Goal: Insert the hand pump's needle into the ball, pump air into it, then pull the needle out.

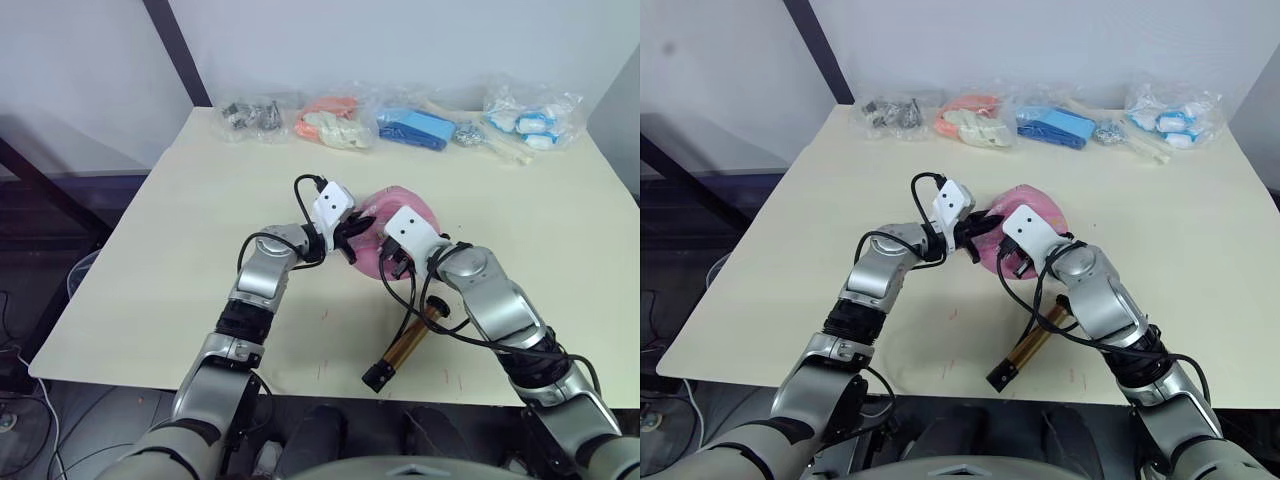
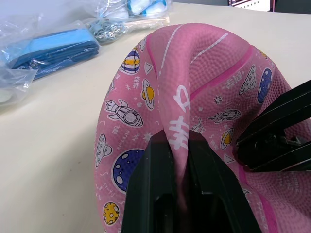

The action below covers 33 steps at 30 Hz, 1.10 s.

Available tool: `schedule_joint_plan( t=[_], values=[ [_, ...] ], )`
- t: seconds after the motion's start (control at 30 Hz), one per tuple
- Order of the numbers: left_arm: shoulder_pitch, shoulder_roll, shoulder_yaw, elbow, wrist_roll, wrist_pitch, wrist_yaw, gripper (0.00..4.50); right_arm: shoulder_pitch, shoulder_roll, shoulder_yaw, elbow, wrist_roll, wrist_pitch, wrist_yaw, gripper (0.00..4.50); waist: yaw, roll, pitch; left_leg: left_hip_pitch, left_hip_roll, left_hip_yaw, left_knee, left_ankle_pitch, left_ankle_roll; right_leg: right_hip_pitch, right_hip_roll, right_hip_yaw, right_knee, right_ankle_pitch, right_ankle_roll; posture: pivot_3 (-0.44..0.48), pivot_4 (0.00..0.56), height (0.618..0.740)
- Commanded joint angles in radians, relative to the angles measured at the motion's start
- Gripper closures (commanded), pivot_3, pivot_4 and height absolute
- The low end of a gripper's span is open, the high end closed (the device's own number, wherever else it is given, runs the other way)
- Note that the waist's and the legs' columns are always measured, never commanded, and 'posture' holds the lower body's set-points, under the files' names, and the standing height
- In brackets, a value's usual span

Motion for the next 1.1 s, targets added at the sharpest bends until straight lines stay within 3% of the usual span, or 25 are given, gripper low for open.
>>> schedule_joint_plan(
  t=[0.03, 0.4, 0.53, 0.57, 0.87, 1.1],
  values=[
    [0.033, 0.005, -0.042, 0.116, 0.042, 0.033, 0.014, 4.5, 0.03, -0.008, -0.004, 0.017, 0.036, -0.042, 0.014, 4.12, 0.0, 0.0, 0.002, 0.0, 0.0, -0.001, 0.0, 0.0, 0.0, 0.0, 0.0, 0.0, 0.0, 0.0, 0.0, 0.0, 0.15, 0.74],
    [0.037, 0.007, -0.048, 0.11, 0.041, 0.026, 0.014, 4.5, 0.082, -0.038, -0.057, -0.06, 0.1, -0.074, 0.04, 4.12, 0.001, -0.001, 0.005, -0.002, -0.005, -0.004, 0.002, 0.001, 0.0, -0.001, -0.003, -0.002, 0.0, 0.0, 0.0, 0.0, 0.15, 0.74],
    [0.037, 0.002, -0.052, 0.109, 0.041, 0.026, 0.013, 4.5, 0.086, -0.032, -0.061, -0.067, 0.084, -0.092, -0.009, 2.14, 0.001, -0.001, 0.007, -0.003, -0.006, -0.005, 0.002, 0.001, 0.0, -0.001, -0.005, -0.004, 0.0, 0.0, 0.0, 0.0, 0.15, 0.74],
    [0.036, 0.001, -0.052, 0.11, 0.041, 0.026, 0.013, 4.5, 0.086, -0.028, -0.069, -0.071, 0.09, -0.097, -0.012, 1.83, 0.0, -0.001, 0.007, -0.004, -0.007, -0.005, 0.002, 0.001, 0.0, -0.001, -0.005, -0.004, 0.0, 0.0, 0.0, 0.0, 0.15, 0.74],
    [0.025, -0.003, -0.054, 0.126, 0.042, 0.019, 0.011, 4.5, 0.132, -0.094, -0.145, -0.16, 0.157, -0.194, 0.031, 1.83, 0.001, -0.001, 0.011, -0.004, -0.008, -0.007, 0.002, 0.001, 0.0, -0.001, -0.005, -0.005, 0.0, 0.0, 0.0, 0.0, 0.15, 0.74],
    [0.022, 0.0, -0.056, 0.13, 0.043, 0.011, 0.005, 4.5, 0.241, -0.12, -0.292, -0.276, 0.285, -0.317, 0.075, 1.83, 0.004, -0.002, 0.014, -0.006, -0.008, -0.008, 0.004, 0.001, 0.0, -0.001, -0.006, -0.006, 0.0, 0.0, 0.0, 0.0, 0.15, 0.74]
  ],
)
